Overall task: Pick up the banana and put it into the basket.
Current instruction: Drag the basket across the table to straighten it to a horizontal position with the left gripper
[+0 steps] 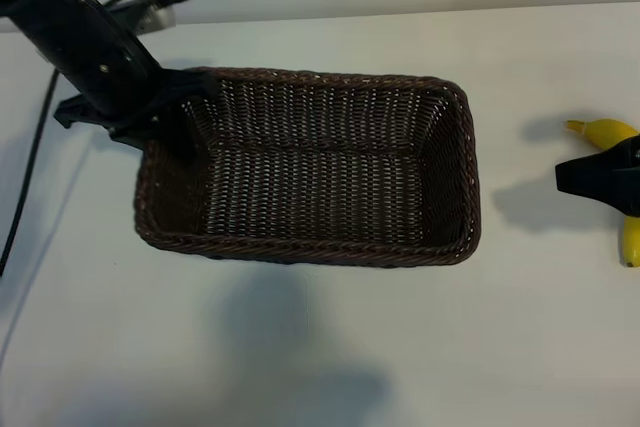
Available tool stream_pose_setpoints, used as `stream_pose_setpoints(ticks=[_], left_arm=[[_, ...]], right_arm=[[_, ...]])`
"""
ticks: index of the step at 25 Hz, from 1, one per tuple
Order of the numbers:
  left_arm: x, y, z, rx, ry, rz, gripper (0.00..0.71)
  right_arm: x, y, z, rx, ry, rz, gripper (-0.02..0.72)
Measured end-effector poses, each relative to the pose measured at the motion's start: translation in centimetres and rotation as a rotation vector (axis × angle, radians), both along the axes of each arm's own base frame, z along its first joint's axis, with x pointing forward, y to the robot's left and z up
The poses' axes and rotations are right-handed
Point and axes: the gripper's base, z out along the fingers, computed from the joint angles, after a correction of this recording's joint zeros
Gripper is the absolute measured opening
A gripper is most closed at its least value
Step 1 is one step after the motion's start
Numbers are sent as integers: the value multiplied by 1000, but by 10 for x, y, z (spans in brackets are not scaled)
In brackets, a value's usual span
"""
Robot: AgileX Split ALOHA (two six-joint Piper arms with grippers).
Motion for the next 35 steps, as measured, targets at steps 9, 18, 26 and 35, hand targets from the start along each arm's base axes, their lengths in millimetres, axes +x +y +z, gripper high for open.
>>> stream_pose_setpoints(ticks=[9, 18, 26, 35], left_arm=[[10, -39, -48, -23, 11, -4, 159], [10, -60, -64, -27, 17, -32, 158], [10, -61, -64, -28, 20, -25, 159], [9, -62, -63, -33, 23, -17, 467]], right_arm=[[0, 0, 0, 2, 2, -2, 584], [0, 0, 0, 3, 3, -4, 584], [0, 0, 0, 5, 6, -5, 584], [0, 0, 0, 6, 7, -5, 584]])
